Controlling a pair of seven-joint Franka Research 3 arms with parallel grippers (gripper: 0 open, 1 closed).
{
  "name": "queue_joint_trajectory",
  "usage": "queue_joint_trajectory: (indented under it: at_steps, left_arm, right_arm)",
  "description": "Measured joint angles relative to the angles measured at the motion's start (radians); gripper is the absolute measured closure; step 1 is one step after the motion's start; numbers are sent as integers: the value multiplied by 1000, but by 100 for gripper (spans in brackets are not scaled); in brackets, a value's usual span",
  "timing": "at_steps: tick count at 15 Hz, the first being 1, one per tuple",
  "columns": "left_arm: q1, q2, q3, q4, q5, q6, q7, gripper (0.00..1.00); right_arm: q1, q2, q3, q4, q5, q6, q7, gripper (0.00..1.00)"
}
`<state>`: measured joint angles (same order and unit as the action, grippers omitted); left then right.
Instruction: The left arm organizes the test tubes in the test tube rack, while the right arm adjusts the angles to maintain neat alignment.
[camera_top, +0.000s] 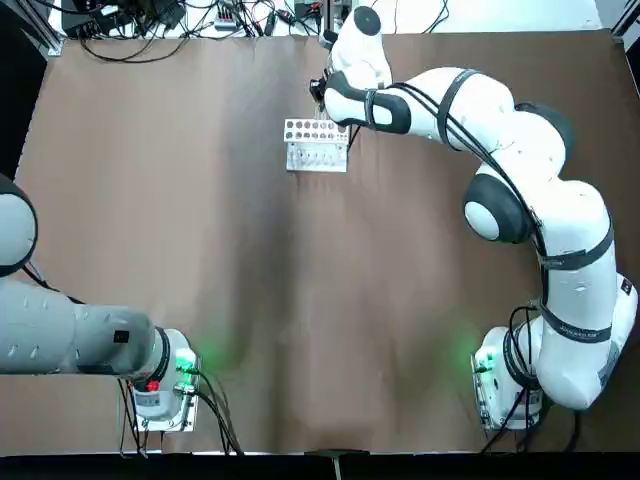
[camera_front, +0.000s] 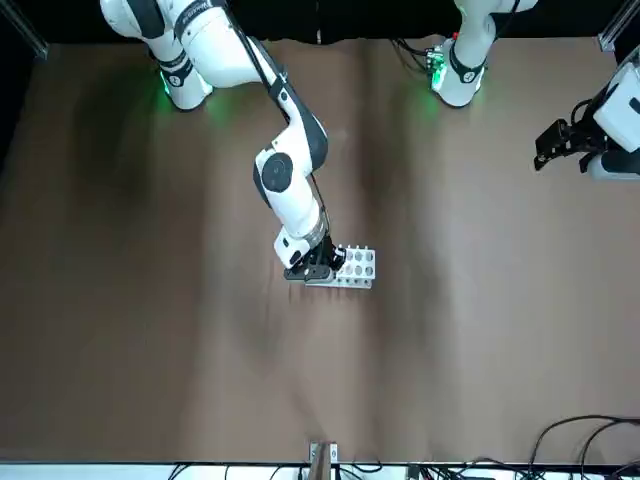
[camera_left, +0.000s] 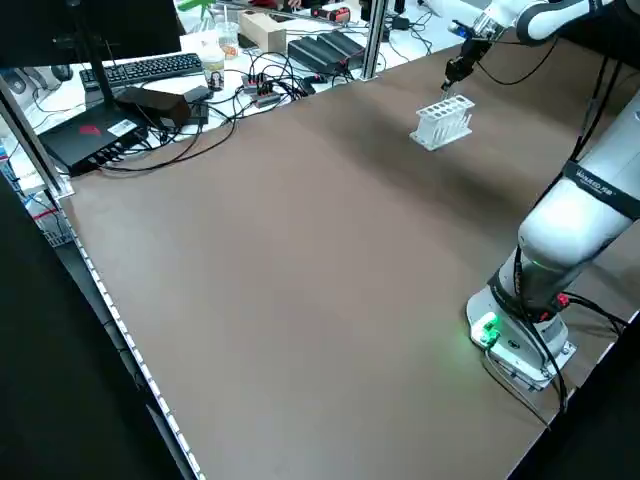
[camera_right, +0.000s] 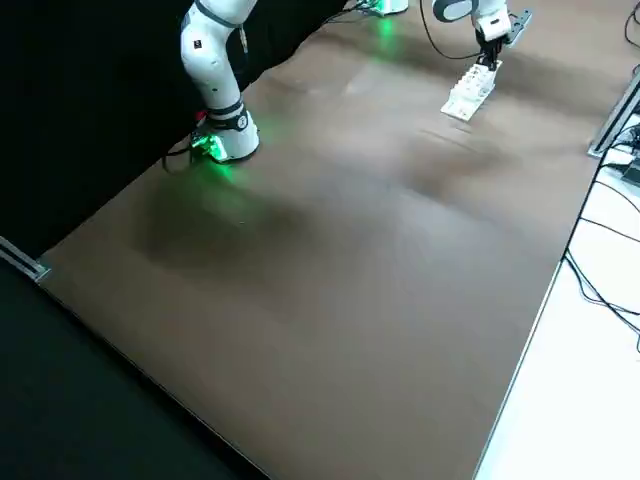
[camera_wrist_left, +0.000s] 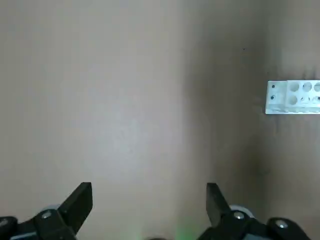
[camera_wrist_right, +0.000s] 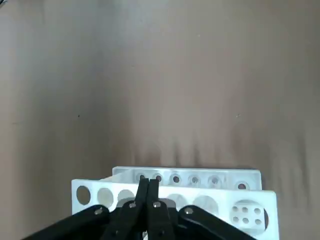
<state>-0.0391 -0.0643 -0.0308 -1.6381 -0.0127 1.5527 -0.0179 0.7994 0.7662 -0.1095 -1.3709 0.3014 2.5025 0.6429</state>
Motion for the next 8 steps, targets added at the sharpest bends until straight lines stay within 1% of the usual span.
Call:
queue_joint_trajectory:
  at_steps: [5,8]
  left_arm:
    - [1,0,7,0,0,0,4,0]
    - [15,0,-7,0,0,0,6,0]
  right_arm:
    - [14,0,0,0,0,0,0,97]
    - [18,0,-1,1,0,0,0,97]
